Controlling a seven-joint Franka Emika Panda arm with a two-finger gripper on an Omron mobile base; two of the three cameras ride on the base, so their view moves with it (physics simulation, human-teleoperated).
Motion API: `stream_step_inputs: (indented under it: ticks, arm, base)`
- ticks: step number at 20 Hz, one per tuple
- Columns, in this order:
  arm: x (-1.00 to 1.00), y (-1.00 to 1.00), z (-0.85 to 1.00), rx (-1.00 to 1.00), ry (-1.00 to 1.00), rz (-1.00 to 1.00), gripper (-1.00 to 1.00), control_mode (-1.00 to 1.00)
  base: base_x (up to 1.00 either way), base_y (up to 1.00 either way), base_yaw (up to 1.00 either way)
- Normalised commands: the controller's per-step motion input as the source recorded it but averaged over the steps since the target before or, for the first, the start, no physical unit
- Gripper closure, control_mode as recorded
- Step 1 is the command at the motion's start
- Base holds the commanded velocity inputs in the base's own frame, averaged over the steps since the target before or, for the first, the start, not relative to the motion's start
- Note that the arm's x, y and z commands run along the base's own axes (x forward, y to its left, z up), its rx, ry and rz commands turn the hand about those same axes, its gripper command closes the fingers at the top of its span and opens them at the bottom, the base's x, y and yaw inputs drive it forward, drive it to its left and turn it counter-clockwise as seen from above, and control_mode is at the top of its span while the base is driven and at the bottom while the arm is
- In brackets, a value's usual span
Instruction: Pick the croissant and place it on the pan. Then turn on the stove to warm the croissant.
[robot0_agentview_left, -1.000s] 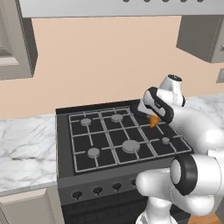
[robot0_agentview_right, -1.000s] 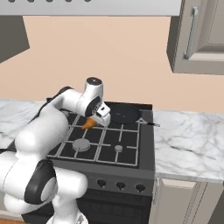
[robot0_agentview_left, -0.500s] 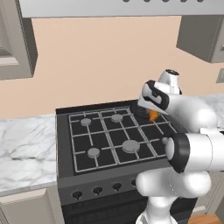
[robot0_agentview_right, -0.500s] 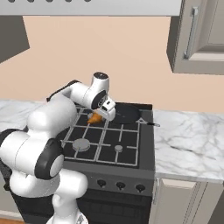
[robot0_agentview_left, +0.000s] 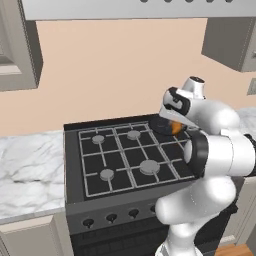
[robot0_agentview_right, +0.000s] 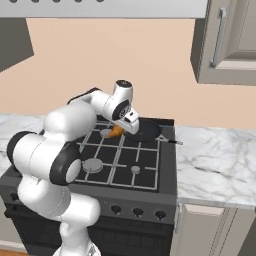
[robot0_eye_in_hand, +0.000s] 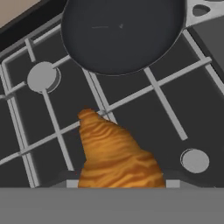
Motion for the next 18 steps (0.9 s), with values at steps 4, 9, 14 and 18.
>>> stream_step_inputs:
  ticks: [4, 9, 14, 18]
  arm:
    - [0.38, -0.11, -0.14, 0.0, 0.0, 0.02, 1.0, -1.0]
    - [0.35, -0.12, -0.16, 0.0, 0.0, 0.0, 1.0, -1.0]
    - [0.32, -0.13, -0.17, 0.0, 0.0, 0.0, 1.0, -1.0]
    - [0.37, -0.15, -0.19, 0.0, 0.0, 0.0, 1.0, -1.0]
  base:
    - [0.0, 0.0, 0.0]
    - [0.0, 0.0, 0.0]
    - [0.0, 0.0, 0.0]
    - [0.0, 0.0, 0.0]
